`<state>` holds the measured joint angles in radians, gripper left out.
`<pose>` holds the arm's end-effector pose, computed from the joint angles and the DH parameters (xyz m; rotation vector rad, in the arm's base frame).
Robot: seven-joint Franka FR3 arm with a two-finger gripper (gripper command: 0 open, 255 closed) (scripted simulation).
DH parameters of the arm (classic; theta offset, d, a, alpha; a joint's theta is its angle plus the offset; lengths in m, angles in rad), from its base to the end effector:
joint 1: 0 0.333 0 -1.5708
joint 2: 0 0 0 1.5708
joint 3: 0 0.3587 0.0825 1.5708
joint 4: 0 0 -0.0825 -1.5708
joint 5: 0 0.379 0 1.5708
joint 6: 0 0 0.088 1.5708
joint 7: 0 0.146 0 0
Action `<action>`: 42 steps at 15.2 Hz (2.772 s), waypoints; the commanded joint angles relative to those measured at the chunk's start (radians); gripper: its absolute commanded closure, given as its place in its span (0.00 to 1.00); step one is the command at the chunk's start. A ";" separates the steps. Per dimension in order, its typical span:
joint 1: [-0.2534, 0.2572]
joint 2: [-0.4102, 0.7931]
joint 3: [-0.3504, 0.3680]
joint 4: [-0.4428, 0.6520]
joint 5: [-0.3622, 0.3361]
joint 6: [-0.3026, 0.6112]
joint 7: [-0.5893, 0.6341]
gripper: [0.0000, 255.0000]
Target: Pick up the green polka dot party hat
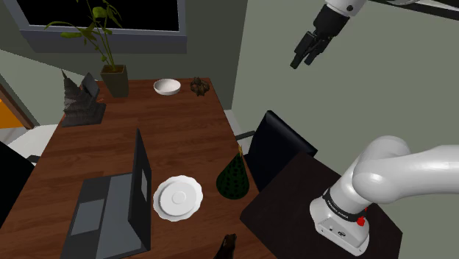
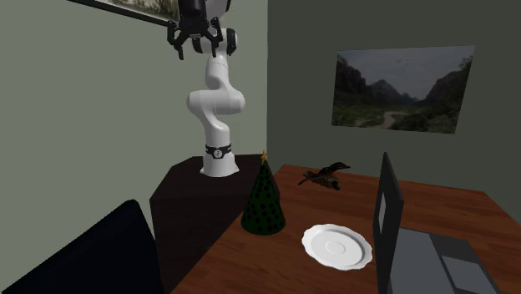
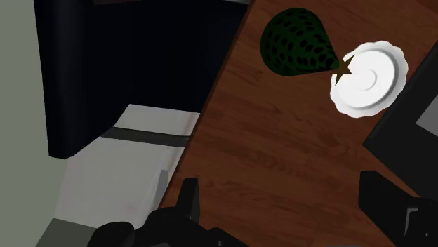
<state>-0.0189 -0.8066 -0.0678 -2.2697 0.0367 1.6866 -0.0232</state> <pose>0.2833 -0.0288 0.6403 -3.0458 0.0735 -0.3458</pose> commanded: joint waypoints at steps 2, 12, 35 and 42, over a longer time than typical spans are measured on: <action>0.000 -0.005 0.019 -0.029 0.004 0.018 0.023 0.00; 0.021 0.020 0.218 -0.255 0.068 0.208 0.255 0.00; 0.023 0.422 0.572 -0.417 0.121 0.668 0.652 0.00; 0.023 0.422 0.571 -0.416 0.121 0.667 0.651 1.00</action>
<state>0.0038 -0.3846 0.5030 -2.6849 0.1572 2.3531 0.6276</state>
